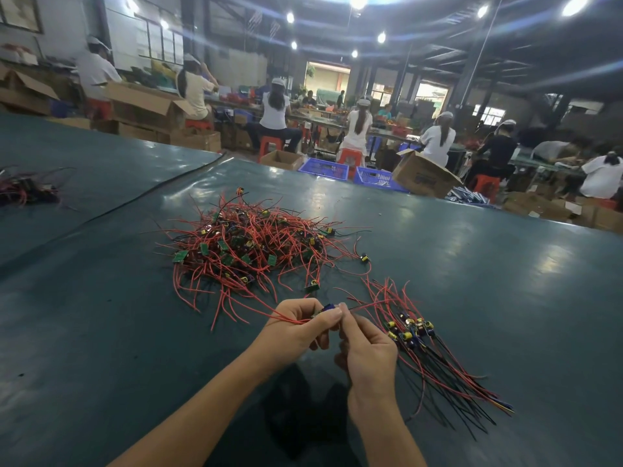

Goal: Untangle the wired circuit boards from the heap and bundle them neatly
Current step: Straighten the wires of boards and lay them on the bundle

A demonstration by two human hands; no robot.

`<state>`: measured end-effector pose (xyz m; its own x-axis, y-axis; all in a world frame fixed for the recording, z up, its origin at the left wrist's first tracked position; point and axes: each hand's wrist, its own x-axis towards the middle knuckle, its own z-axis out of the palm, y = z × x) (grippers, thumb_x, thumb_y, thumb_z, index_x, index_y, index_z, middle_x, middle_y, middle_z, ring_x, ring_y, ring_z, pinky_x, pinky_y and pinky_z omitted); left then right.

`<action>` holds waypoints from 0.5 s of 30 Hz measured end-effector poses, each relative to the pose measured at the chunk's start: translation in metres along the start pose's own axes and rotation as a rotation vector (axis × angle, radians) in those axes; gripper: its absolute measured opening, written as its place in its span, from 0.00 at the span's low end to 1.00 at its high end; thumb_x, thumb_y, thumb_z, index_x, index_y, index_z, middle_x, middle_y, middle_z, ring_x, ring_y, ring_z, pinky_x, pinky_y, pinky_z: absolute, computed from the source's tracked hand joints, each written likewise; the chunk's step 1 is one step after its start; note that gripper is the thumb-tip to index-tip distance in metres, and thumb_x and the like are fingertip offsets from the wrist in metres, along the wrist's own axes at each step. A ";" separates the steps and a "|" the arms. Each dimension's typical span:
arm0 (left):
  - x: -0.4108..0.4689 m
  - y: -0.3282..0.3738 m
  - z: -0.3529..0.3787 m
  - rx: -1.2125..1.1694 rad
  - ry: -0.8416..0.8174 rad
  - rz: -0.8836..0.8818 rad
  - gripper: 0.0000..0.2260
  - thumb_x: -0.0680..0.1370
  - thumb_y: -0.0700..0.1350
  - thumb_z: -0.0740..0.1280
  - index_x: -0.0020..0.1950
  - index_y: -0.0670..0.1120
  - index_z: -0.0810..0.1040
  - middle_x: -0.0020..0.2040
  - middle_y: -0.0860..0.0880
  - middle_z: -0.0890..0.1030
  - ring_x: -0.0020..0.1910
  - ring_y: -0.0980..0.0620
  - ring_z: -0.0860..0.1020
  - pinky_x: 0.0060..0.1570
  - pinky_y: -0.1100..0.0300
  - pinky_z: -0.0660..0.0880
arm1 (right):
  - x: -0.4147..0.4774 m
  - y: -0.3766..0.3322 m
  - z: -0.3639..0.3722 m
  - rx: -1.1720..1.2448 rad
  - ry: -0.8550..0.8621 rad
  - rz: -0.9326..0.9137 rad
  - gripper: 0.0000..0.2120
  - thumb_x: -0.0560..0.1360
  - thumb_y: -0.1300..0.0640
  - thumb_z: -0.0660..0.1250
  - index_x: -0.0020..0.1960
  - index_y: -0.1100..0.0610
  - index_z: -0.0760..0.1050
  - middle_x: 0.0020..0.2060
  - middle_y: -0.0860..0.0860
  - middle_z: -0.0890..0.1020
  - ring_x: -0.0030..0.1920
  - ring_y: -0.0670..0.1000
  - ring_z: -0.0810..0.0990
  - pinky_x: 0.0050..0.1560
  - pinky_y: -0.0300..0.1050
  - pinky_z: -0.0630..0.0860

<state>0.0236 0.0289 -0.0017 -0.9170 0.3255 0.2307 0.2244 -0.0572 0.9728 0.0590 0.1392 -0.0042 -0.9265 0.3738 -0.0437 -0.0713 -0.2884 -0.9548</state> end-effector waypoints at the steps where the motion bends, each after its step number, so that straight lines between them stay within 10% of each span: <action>1: 0.000 0.000 0.000 0.000 -0.008 -0.006 0.13 0.78 0.42 0.67 0.33 0.44 0.75 0.28 0.49 0.77 0.27 0.54 0.75 0.33 0.61 0.72 | 0.002 -0.002 -0.002 0.031 0.032 0.022 0.07 0.73 0.56 0.73 0.37 0.55 0.86 0.32 0.54 0.84 0.32 0.50 0.81 0.33 0.44 0.77; 6: -0.001 0.004 0.000 -0.005 -0.053 -0.029 0.14 0.78 0.37 0.66 0.32 0.43 0.74 0.28 0.50 0.78 0.27 0.54 0.74 0.33 0.64 0.72 | 0.019 -0.015 -0.018 0.213 0.255 0.090 0.07 0.73 0.59 0.73 0.36 0.58 0.82 0.21 0.45 0.71 0.19 0.42 0.63 0.19 0.34 0.60; 15: -0.002 0.008 -0.005 -0.074 -0.085 -0.041 0.14 0.75 0.48 0.69 0.32 0.43 0.76 0.29 0.46 0.77 0.29 0.52 0.77 0.35 0.63 0.74 | 0.023 -0.013 -0.028 0.241 0.232 -0.061 0.10 0.75 0.50 0.70 0.39 0.55 0.79 0.26 0.46 0.73 0.21 0.42 0.64 0.20 0.35 0.60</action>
<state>0.0256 0.0229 0.0053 -0.8928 0.4081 0.1909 0.1591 -0.1109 0.9810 0.0487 0.1760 -0.0013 -0.8110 0.5794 -0.0807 -0.2351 -0.4492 -0.8620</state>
